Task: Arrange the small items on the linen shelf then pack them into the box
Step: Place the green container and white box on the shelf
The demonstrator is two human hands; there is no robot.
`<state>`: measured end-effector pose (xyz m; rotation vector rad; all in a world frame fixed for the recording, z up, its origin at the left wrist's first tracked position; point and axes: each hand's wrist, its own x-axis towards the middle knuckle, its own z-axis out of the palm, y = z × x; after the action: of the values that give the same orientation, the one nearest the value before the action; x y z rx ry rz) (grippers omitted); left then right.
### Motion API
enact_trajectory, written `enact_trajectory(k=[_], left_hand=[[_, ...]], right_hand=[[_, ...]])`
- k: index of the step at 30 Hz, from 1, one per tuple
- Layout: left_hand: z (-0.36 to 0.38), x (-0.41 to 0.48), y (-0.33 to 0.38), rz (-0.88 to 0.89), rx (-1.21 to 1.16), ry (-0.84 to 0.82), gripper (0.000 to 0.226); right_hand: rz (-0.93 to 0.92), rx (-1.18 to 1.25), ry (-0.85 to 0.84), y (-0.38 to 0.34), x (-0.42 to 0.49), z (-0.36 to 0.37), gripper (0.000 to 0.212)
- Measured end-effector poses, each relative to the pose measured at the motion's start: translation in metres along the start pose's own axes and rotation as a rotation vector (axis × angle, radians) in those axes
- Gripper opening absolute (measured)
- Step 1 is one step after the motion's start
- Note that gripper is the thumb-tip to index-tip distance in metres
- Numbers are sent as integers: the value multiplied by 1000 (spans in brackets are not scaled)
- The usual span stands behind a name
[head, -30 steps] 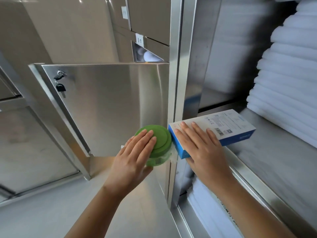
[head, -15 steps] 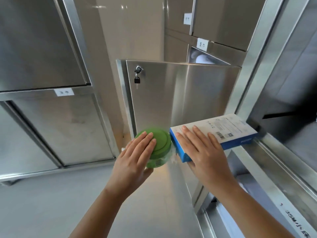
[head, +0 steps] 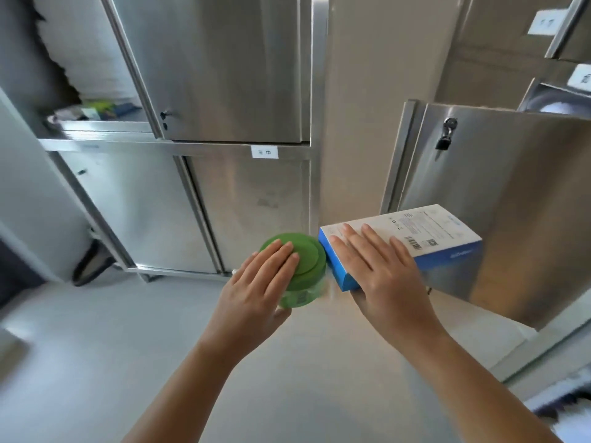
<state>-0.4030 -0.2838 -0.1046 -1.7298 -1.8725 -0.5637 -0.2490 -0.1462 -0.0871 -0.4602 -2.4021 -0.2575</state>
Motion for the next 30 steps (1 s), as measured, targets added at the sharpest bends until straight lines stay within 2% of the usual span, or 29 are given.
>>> enact_trajectory(k=[6, 12, 14, 30], left_hand=[[-26, -45, -63, -88, 88, 37, 68], [-29, -70, -118, -198, 187, 50, 63], [-25, -73, -137, -228, 201, 51, 64], [6, -26, -329, -416, 373, 63, 76]], right_hand=[[-124, 101, -18, -64, 48, 34, 71], [-242, 174, -68, -102, 95, 73, 79], [-267, 200, -62, -111, 112, 90, 76], [-485, 362, -5, -149, 310, 241, 75]])
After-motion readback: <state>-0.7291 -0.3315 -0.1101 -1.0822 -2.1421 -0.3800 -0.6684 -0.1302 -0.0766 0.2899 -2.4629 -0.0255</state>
